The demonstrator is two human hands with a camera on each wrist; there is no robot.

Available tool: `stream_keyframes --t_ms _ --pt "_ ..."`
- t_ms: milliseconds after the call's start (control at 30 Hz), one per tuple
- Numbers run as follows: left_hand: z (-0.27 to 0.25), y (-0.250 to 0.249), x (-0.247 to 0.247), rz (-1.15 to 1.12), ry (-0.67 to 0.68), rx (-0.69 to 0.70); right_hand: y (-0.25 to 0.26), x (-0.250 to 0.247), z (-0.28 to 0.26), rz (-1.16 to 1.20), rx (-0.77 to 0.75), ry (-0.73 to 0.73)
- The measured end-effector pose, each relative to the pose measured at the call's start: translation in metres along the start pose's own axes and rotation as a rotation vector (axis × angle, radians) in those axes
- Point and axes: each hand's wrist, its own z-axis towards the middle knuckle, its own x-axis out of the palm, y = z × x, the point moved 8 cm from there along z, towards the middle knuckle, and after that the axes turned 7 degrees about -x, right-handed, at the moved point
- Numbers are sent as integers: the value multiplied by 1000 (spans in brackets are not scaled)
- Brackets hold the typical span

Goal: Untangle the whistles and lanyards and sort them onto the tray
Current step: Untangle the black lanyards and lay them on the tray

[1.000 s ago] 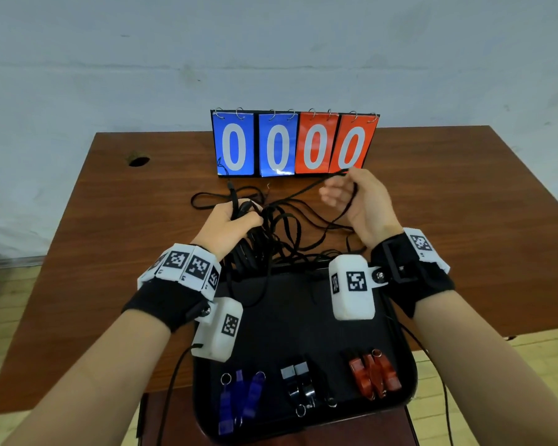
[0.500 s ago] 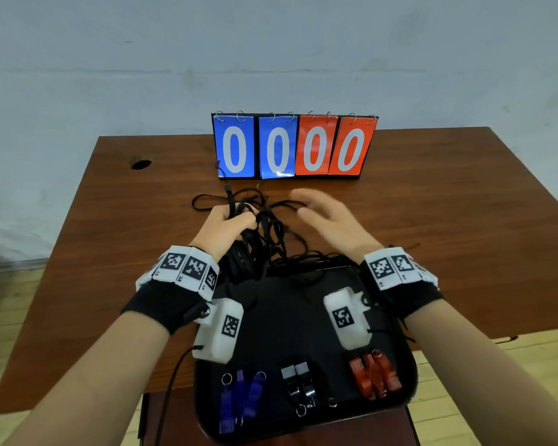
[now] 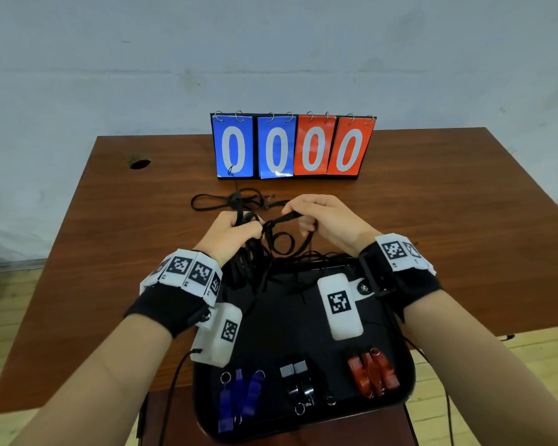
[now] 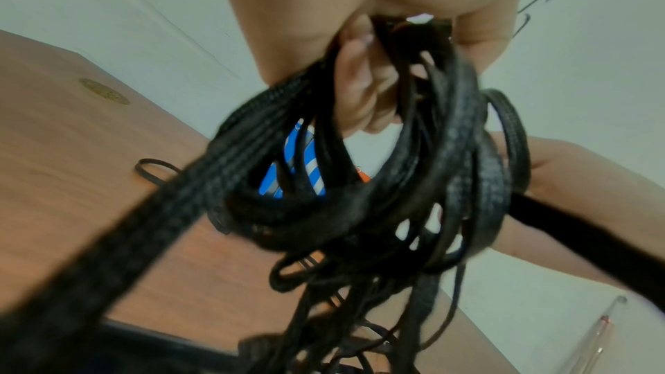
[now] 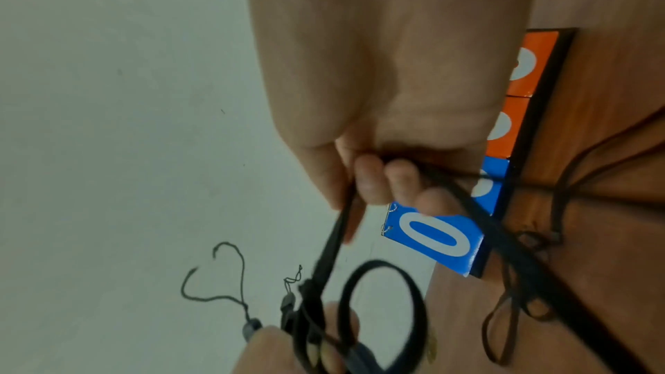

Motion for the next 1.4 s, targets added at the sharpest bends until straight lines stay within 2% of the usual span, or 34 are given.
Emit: stream_keyframes --t_ms 133,200,367,533,600,733,900,1033,1167,1333,1400 --pt "2 -1 8 11 81 14 -2 9 0 -220 91 158" --pt "2 -1 9 5 95 7 1 10 0 -290 86 179" --pt "4 -2 7 -18 67 6 5 2 4 -190 -2 71" --pt "6 -1 8 -15 74 13 2 -12 6 1 1 -50" --pt "6 -1 9 -14 74 15 3 -9 7 17 29 8" --pt "6 -2 11 -34 84 26 -5 11 4 -159 118 228" --pt "7 -2 9 -30 78 39 -7 23 -4 -75 118 355" --pt "5 -1 7 -15 73 23 -4 8 2 -141 60 194" --pt "4 -1 6 -7 53 7 2 -11 3 0 -26 0" --pt "1 -2 0 -18 19 -20 3 -60 -3 371 -133 -463" --pt "0 -6 -1 -37 -3 -7 2 -72 -9 426 -175 -595"
